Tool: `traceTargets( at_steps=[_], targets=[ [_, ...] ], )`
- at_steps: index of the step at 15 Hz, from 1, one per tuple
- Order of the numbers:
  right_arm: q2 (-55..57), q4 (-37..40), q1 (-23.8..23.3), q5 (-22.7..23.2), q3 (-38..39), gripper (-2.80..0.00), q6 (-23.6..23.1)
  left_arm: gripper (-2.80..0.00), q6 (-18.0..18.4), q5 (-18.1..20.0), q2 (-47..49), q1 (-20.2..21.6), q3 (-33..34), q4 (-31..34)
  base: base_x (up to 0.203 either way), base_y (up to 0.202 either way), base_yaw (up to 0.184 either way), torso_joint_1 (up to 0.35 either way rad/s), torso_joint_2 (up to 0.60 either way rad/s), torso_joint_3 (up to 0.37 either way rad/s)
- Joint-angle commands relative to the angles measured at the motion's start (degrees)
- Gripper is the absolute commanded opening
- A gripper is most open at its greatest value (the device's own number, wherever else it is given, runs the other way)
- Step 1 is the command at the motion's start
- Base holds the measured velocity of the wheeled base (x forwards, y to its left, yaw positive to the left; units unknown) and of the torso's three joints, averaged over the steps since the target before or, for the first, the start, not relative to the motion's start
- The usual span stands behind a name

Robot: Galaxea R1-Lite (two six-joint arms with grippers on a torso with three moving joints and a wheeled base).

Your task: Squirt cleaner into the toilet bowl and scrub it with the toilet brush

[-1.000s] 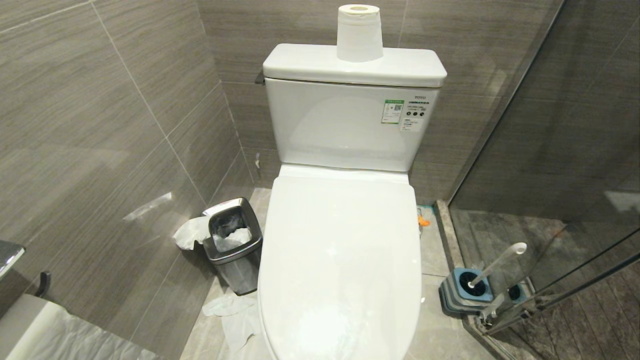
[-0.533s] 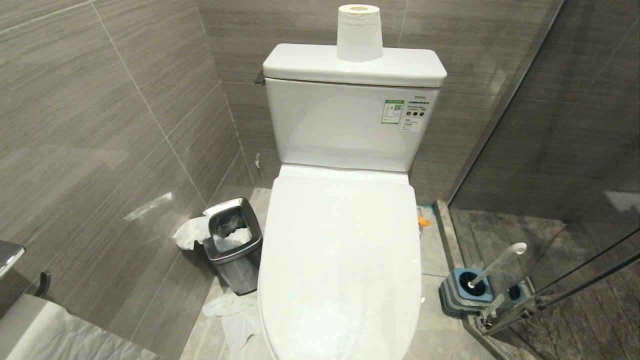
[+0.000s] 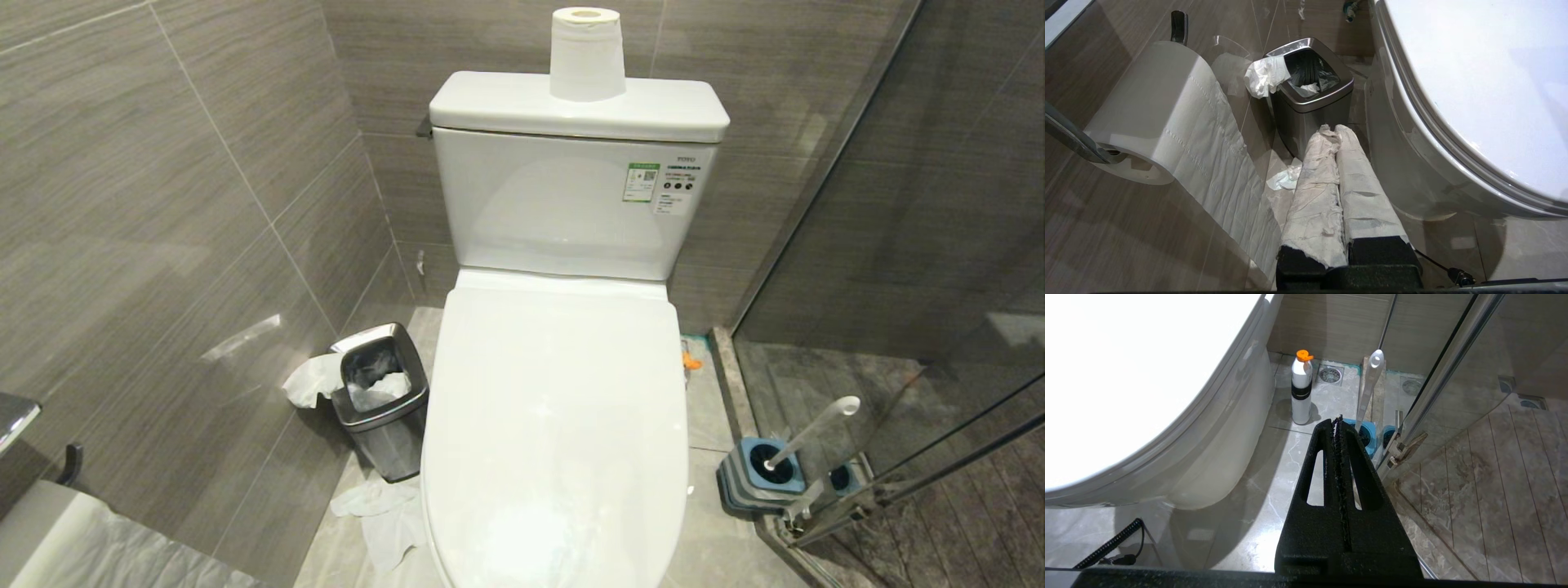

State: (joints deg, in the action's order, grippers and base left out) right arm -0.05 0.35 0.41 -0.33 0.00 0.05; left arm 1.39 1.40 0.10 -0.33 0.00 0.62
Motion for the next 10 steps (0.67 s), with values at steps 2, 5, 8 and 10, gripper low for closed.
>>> traceTargets(
  at_steps=[2,5,8,10],
  targets=[
    [0.0,0.0,0.0,0.0,0.0,-2.80,0.0,-2.80,0.0,0.0,0.1,0.0,0.0,0.0,0.000,0.000,0.000,0.000,0.00,0.000],
    [0.0,0.0,0.0,0.2,0.0,-2.80,0.0,-2.80,0.0,0.0,0.1,0.1,0.0,0.0,0.000,0.000,0.000,0.000,0.00,0.000],
    [0.0,0.0,-0.1,0.0,0.0,-2.80,0.0,-2.80,0.0,0.0,0.1,0.1,0.0,0.0,0.000,0.000,0.000,0.000,0.00,0.000],
    [0.0,0.0,0.0,0.0,0.0,-2.80,0.0,-2.80,0.0,0.0,0.1,0.0,0.0,0.0,0.000,0.000,0.000,0.000,0.00,0.000]
  ],
)
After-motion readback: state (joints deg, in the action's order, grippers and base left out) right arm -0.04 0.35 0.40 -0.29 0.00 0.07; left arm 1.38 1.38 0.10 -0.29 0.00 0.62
